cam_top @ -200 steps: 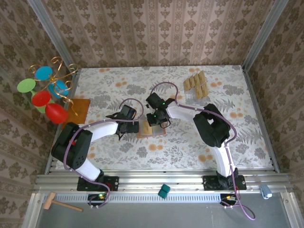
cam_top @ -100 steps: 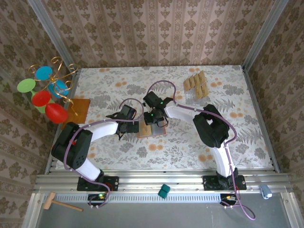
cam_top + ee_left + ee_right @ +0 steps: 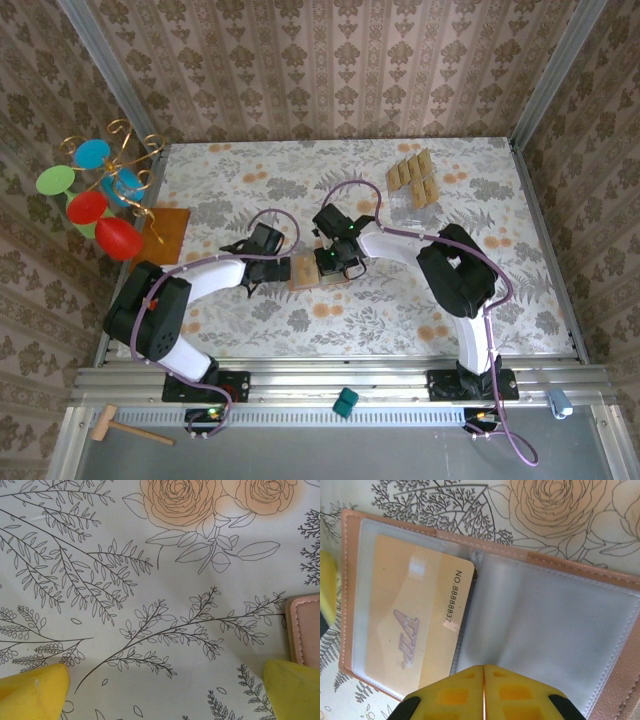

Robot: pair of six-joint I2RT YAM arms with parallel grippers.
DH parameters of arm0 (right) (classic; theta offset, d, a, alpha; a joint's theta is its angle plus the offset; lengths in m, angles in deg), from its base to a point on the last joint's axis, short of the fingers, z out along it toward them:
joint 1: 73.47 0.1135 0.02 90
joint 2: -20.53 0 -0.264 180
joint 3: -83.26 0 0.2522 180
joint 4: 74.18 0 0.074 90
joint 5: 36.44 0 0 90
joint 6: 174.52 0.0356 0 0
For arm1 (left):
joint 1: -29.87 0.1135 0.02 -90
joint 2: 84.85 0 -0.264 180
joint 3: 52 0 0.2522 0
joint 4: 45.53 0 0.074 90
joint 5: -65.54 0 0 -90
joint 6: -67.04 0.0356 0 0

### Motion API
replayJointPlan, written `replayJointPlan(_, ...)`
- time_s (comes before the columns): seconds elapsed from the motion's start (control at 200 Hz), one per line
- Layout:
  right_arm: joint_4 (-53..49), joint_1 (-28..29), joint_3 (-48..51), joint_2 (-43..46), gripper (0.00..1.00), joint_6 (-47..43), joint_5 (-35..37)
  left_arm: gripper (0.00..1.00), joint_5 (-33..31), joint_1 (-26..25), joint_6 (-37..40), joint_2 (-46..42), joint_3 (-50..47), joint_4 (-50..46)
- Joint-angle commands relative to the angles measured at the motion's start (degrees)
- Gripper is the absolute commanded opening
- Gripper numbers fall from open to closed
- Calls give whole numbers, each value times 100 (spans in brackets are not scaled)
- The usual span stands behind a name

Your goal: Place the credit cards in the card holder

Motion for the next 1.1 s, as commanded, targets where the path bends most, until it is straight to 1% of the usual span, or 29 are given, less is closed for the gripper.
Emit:
replayJointPlan(0.0, 114, 38, 31, 117, 10, 102, 25, 100, -13, 44, 2, -78, -168, -199)
replayJointPlan(0.365, 107, 152, -111, -74, 10, 122, -41, 100, 29, 35, -1, 116, -161, -77)
replayJointPlan(1.095, 58, 281, -540, -396, 9, 185, -191, 100, 93, 17, -31, 203, -214, 60)
